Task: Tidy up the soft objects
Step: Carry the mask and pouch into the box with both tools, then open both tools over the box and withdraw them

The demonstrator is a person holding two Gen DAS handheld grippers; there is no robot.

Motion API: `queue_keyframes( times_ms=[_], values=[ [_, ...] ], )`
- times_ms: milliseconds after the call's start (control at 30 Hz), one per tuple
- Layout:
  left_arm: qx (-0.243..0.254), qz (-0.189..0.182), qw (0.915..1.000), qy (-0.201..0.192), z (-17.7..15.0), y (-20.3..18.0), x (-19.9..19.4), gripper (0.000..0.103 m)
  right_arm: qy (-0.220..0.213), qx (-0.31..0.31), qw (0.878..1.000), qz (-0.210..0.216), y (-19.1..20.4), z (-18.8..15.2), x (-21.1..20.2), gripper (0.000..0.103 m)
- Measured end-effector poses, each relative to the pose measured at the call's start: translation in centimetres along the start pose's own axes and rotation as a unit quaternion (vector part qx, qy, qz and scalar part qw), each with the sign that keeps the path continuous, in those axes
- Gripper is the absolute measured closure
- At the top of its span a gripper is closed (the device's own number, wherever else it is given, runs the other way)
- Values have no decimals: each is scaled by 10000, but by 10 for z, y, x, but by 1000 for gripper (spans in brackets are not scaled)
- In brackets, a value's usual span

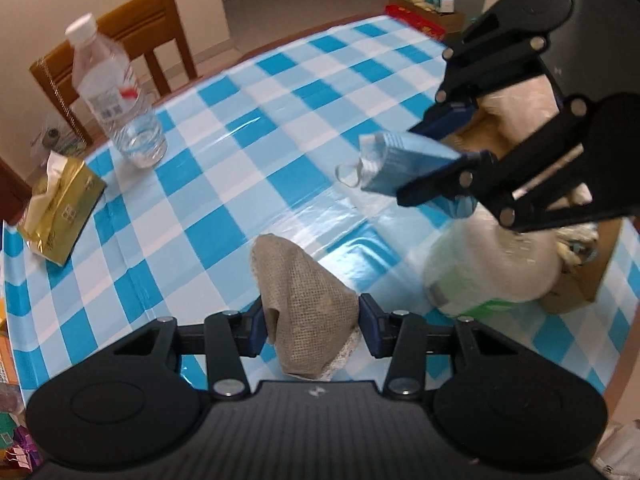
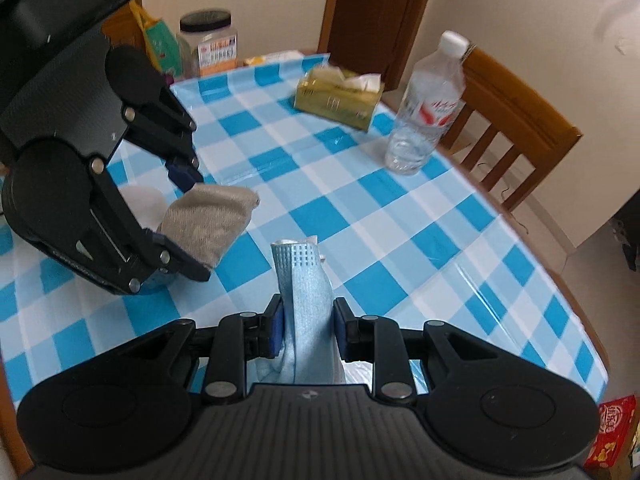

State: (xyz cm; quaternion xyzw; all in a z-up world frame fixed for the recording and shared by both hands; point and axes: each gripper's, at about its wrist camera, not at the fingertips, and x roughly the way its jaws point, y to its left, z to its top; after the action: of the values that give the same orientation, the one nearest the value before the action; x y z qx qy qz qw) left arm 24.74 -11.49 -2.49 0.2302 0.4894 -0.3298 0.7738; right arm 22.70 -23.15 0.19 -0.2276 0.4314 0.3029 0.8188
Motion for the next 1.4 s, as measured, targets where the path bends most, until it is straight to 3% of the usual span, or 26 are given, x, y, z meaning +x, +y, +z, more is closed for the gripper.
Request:
queue_keyframes(
  times_ms=[300,600,767,800,833,867,967,1133,1333,1400],
  values=[
    [555,-283,9976,-297,-8,-49,-47,58,-61,495,9981,-372,15,-43,-67,73],
    [1091,-691,9897,-617,-10,-99,-71,58,430,1197,9865,-1035,14,-113,-103,73],
    [1300,-844,9852,-731,-5,-126,-72,58,589,1580,9783,-1201,3,-155,-110,72],
    [1309,-878,9848,-724,-2,-132,-70,58,608,1624,9771,-1231,1,-163,-110,68],
    [1330,-900,9844,-722,0,-139,-69,58,617,1667,9757,-1278,-1,-169,-110,57],
    [1366,-905,9837,-741,3,-146,-69,58,618,1711,9744,-1325,-3,-175,-110,36],
    [1314,-931,9838,-787,13,-163,-65,58,497,1848,9716,-1394,-7,-195,-113,8],
    [1309,-955,9839,-758,30,-196,-53,58,302,2134,9675,-1327,-5,-221,-123,1],
    [1217,-986,9846,-773,47,-229,-34,57,198,2585,9539,-1515,7,-248,-133,0],
    [1214,-987,9846,-777,51,-238,-28,46,135,2736,9500,-1499,10,-256,-138,0]
  ],
)
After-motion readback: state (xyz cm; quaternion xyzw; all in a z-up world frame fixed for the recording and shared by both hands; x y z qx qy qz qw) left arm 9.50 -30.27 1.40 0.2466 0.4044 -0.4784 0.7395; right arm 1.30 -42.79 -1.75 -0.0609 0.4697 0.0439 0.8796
